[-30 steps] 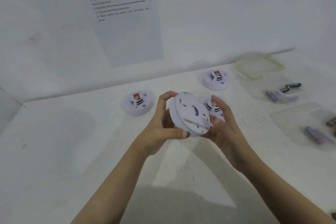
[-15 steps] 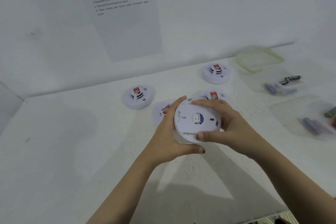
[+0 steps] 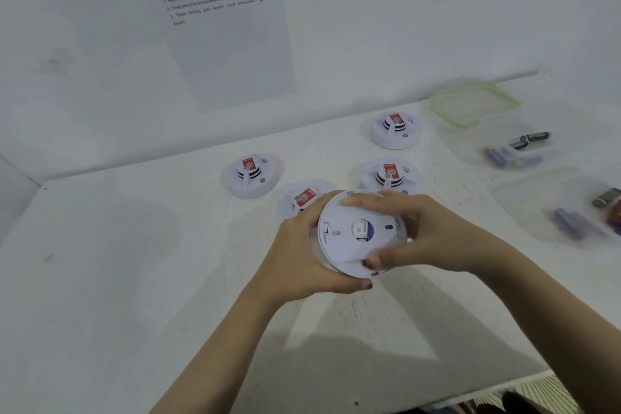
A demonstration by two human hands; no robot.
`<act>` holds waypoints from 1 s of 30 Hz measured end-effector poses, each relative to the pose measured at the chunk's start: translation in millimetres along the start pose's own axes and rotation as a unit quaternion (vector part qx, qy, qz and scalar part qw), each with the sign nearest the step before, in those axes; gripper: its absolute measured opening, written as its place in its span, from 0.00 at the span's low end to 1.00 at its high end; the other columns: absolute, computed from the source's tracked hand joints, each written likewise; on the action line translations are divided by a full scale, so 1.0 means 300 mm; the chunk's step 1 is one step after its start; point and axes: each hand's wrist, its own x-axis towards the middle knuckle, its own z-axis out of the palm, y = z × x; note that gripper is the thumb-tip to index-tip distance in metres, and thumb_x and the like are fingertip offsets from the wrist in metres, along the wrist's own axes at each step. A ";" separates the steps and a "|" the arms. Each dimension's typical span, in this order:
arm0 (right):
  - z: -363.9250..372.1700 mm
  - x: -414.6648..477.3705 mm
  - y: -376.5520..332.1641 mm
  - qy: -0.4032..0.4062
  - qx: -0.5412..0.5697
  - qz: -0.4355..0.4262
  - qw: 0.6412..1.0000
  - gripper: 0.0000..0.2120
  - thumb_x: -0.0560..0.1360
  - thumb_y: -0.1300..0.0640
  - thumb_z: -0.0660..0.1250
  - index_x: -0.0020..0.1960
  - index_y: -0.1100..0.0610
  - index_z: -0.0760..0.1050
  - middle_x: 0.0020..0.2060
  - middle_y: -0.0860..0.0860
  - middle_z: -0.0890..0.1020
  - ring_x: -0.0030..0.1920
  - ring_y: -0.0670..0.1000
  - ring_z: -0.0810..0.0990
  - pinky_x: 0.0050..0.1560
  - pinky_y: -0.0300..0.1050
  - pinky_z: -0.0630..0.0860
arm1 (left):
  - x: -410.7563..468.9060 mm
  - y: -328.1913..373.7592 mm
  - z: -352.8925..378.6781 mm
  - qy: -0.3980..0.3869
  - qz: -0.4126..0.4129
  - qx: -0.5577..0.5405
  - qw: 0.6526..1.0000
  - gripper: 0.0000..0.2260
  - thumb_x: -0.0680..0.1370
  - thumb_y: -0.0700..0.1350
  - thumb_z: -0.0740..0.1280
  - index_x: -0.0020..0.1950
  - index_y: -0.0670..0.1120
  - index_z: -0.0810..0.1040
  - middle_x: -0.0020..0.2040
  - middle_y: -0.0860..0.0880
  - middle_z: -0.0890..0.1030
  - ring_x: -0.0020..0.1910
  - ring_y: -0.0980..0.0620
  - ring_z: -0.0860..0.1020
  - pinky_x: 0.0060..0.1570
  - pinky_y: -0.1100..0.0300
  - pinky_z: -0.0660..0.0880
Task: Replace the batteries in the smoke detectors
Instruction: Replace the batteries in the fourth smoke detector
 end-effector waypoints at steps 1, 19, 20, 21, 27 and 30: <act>-0.008 0.000 0.001 -0.005 -0.023 0.004 1.000 0.31 0.65 0.61 0.77 0.65 0.47 0.73 0.57 0.42 0.78 0.58 0.44 0.77 0.55 0.39 0.76 | 0.000 -0.002 0.002 -0.003 0.001 0.001 1.000 0.40 0.55 0.46 0.83 0.65 0.58 0.72 0.56 0.61 0.79 0.57 0.59 0.78 0.49 0.70 0.75; -0.036 -0.088 -0.007 0.142 -0.290 -0.107 0.940 0.26 0.62 0.49 0.69 0.60 0.49 0.69 0.52 0.42 0.75 0.54 0.45 0.74 0.52 0.41 0.73 | 0.059 -0.009 0.029 -0.049 0.004 0.055 0.997 0.40 0.57 0.52 0.81 0.64 0.64 0.66 0.57 0.72 0.75 0.58 0.68 0.75 0.51 0.77 0.70; -0.034 -0.098 0.001 0.157 -0.281 -0.114 0.940 0.27 0.62 0.51 0.69 0.61 0.50 0.70 0.52 0.43 0.75 0.55 0.45 0.74 0.52 0.40 0.72 | 0.062 -0.009 0.035 -0.050 0.008 0.059 0.997 0.41 0.57 0.50 0.82 0.64 0.64 0.66 0.57 0.72 0.75 0.58 0.68 0.75 0.50 0.77 0.71; -0.031 -0.108 0.009 0.167 -0.283 -0.116 0.937 0.27 0.62 0.51 0.69 0.61 0.51 0.70 0.53 0.44 0.74 0.55 0.45 0.74 0.53 0.39 0.71 | 0.067 -0.008 0.042 -0.054 0.010 0.065 0.996 0.41 0.58 0.48 0.82 0.64 0.65 0.66 0.57 0.71 0.75 0.58 0.67 0.75 0.51 0.76 0.71; -0.049 -0.164 0.059 0.160 -0.359 -0.073 0.917 0.29 0.63 0.46 0.68 0.63 0.50 0.71 0.54 0.44 0.73 0.51 0.44 0.71 0.51 0.34 0.68 | 0.099 -0.013 0.101 -0.098 0.017 0.140 0.985 0.41 0.59 0.55 0.81 0.69 0.56 0.68 0.62 0.57 0.77 0.59 0.57 0.75 0.55 0.58 0.76; -0.079 -0.192 0.088 0.176 -0.345 -0.043 0.921 0.29 0.62 0.45 0.66 0.63 0.50 0.72 0.53 0.42 0.74 0.50 0.44 0.72 0.52 0.34 0.67 | 0.104 -0.010 0.113 -0.076 0.009 0.133 0.988 0.43 0.58 0.54 0.81 0.71 0.52 0.68 0.62 0.56 0.77 0.59 0.58 0.75 0.56 0.59 0.74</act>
